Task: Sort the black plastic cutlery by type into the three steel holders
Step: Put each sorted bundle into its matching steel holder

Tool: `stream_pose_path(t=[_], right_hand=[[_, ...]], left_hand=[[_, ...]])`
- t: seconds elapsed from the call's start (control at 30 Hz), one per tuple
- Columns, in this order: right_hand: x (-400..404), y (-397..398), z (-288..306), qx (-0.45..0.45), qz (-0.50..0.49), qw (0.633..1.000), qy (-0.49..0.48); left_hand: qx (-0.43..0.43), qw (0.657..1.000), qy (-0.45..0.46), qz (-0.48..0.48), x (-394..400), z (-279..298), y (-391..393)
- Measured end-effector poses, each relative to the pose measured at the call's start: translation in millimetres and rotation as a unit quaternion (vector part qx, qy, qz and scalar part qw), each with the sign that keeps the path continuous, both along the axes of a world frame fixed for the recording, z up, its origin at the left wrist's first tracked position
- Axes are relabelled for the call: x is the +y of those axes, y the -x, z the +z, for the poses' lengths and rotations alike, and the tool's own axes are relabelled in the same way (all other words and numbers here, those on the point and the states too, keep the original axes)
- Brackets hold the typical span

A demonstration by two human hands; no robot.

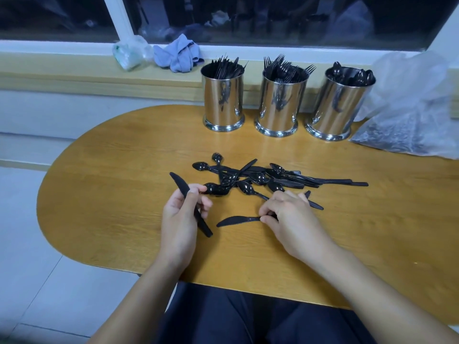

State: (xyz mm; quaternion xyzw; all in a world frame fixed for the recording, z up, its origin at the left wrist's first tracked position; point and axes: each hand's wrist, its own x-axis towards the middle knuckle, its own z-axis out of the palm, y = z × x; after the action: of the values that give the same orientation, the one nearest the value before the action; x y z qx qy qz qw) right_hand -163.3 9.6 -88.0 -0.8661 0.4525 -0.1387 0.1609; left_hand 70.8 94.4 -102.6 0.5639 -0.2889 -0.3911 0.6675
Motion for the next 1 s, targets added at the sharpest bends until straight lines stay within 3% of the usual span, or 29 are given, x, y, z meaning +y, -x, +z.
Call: stream_pose_path(t=[0.17, 0.3, 0.37, 0.53, 0.63, 0.8, 1.0], right_hand=[[-5, 5, 3, -0.023, 0.021, 0.999, -0.025], [0, 1, 5, -0.231, -0.016, 0.966, -0.111], [4, -6, 9, -0.270, -0.003, 0.951, -0.147], [-3, -9, 10, -0.256, 0.023, 0.955, -0.145], [-25, 2, 5, -0.239, -0.019, 0.968, -0.070], [-67, -7, 6, -0.151, -0.021, 0.988, 0.030], [-88, -40, 6, 0.017, 0.026, 0.998, 0.055]], left_hand=[[0.083, 0.996, -0.008, 0.015, 3, -5, 4], [0.102, 0.995, -0.001, -0.020, 4, -5, 22], [0.084, 0.995, -0.001, -0.059, 0, -2, 35], [0.118, 0.990, -0.002, -0.071, -17, 7, 59], [0.172, 0.984, 0.004, -0.049, -21, 5, 56], [0.219, 0.975, 0.015, -0.027, -22, 3, 51], [0.231, 0.972, 0.019, -0.028, -22, 3, 51]])
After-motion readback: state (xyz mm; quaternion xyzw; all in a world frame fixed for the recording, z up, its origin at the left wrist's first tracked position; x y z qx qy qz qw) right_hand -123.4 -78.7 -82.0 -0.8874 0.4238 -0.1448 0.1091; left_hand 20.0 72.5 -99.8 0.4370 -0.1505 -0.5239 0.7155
